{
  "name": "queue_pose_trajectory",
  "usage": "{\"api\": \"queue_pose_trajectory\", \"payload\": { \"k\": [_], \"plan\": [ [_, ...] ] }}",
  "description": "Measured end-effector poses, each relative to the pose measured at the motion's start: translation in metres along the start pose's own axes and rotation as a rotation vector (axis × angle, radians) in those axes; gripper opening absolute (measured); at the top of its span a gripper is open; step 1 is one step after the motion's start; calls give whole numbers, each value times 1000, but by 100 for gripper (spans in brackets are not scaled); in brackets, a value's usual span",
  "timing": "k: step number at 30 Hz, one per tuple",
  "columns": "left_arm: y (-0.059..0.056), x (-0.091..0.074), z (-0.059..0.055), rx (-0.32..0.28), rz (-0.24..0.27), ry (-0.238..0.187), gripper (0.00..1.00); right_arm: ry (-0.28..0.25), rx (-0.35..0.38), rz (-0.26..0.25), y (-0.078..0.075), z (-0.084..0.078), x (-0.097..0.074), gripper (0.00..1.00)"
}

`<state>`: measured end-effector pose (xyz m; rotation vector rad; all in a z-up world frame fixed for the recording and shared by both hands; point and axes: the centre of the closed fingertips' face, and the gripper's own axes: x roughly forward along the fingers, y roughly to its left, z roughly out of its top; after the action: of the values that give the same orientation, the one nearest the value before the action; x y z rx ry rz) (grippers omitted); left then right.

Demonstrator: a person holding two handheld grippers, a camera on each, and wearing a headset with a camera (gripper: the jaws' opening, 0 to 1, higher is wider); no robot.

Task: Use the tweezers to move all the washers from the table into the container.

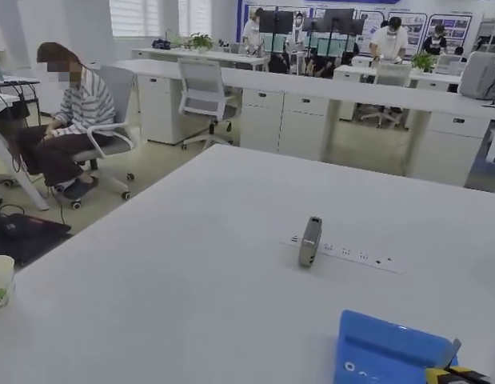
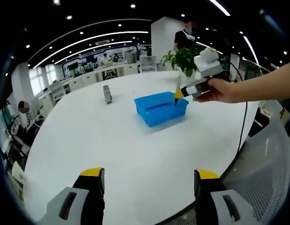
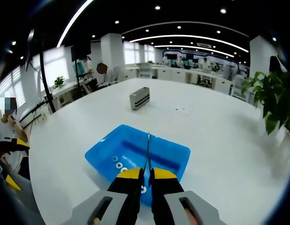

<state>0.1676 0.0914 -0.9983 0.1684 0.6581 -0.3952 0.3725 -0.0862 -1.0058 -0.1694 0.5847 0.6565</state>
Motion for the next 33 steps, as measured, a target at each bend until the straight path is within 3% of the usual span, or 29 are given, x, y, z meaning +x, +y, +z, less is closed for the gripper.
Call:
{"api": "queue_pose_trajectory", "payload": {
  "k": [7, 12, 16, 21, 26, 27, 30, 33],
  "plan": [
    [2, -11, 40, -13, -17, -83, 78, -65, -39, 13, 10, 27, -26, 3],
    [-4, -21, 73, -32, -68, -139, 77, -106, -50, 52, 35, 37, -51, 3],
    [-11, -27, 93, -31, -119, -174, 77, -109, -60, 105, 58, 34, -68, 3],
    [-23, -32, 116, 29, -208, -191, 73, -93, -78, 158, 85, 26, -87, 3],
    [-36, -35, 129, 108, -323, -161, 63, -60, -84, 224, 107, 15, -99, 3],
    [-39, -35, 132, 117, -341, -163, 61, -55, -86, 257, 116, 14, -103, 3],
    [-54, -39, 143, 98, -444, -178, 54, -52, -89, 319, 133, 15, -111, 3],
    [-62, -40, 154, 129, -504, -198, 45, -34, -157, 366, 146, 14, -117, 3]
  ]
}}
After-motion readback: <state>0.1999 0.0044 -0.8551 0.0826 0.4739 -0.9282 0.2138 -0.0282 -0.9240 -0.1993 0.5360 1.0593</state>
